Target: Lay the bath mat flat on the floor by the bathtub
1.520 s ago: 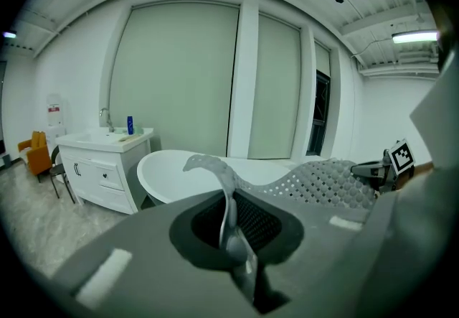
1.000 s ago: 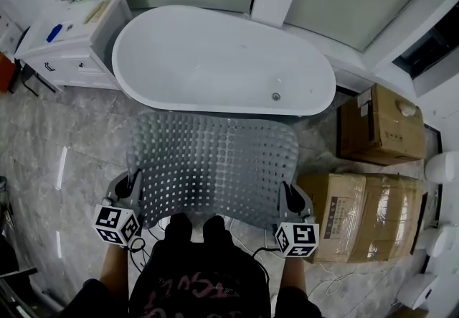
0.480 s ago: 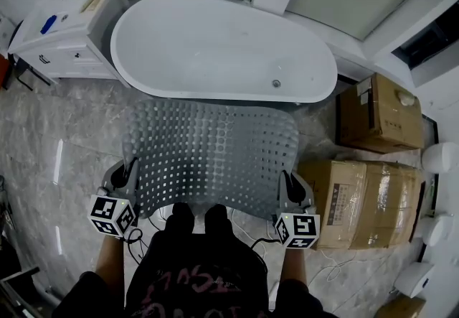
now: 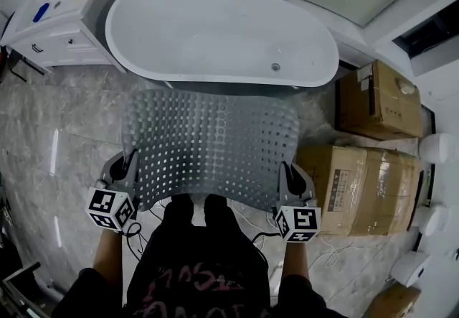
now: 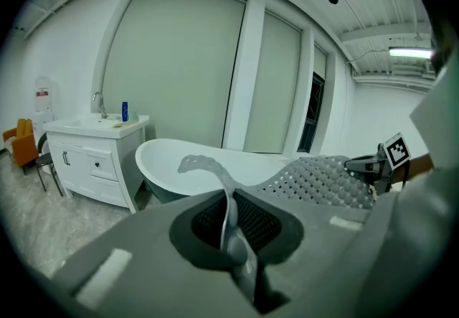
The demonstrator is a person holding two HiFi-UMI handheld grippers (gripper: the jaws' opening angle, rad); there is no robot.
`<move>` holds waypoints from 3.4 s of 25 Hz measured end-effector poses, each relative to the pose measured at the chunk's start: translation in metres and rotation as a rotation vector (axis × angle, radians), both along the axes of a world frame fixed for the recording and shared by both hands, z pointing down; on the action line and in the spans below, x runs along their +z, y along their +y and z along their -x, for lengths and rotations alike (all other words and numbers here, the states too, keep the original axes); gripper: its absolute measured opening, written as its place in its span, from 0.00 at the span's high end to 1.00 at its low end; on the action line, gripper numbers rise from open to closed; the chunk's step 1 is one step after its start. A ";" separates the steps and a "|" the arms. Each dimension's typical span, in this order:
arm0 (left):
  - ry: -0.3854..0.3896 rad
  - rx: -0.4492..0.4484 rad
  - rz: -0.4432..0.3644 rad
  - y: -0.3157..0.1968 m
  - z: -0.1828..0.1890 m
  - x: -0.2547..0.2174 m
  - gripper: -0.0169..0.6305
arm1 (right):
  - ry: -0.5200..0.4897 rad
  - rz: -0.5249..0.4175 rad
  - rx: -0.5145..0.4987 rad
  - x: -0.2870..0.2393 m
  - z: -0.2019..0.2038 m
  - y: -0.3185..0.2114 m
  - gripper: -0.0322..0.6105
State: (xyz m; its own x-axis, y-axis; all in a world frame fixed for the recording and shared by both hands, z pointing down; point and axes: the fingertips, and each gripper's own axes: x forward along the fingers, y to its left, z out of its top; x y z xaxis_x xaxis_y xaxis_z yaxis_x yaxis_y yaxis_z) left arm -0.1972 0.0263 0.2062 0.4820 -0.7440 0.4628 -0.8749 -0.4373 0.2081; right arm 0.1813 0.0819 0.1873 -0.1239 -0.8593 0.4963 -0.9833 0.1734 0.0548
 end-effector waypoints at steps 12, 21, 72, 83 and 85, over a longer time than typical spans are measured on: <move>-0.004 0.016 0.021 0.001 0.002 0.016 0.95 | 0.006 0.026 0.003 0.013 0.007 0.004 0.87; -0.018 0.036 0.050 -0.011 -0.003 0.043 0.95 | 0.009 0.058 -0.008 0.038 0.008 -0.014 0.87; -0.070 0.000 0.050 -0.046 0.001 0.244 0.95 | -0.059 0.101 -0.072 0.236 0.022 -0.056 0.87; -0.097 0.019 0.041 -0.067 0.000 0.301 0.95 | -0.067 0.094 -0.068 0.295 0.019 -0.072 0.87; -0.109 0.025 0.064 -0.068 -0.002 0.313 0.95 | -0.065 0.091 -0.065 0.306 0.016 -0.074 0.87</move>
State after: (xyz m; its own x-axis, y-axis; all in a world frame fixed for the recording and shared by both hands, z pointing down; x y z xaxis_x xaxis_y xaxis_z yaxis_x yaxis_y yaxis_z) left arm -0.1953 -0.0415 0.5191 0.4439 -0.7001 0.5593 -0.8830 -0.4479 0.1402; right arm 0.1655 0.0079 0.4933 -0.2122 -0.8001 0.5611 -0.9708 0.2382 -0.0276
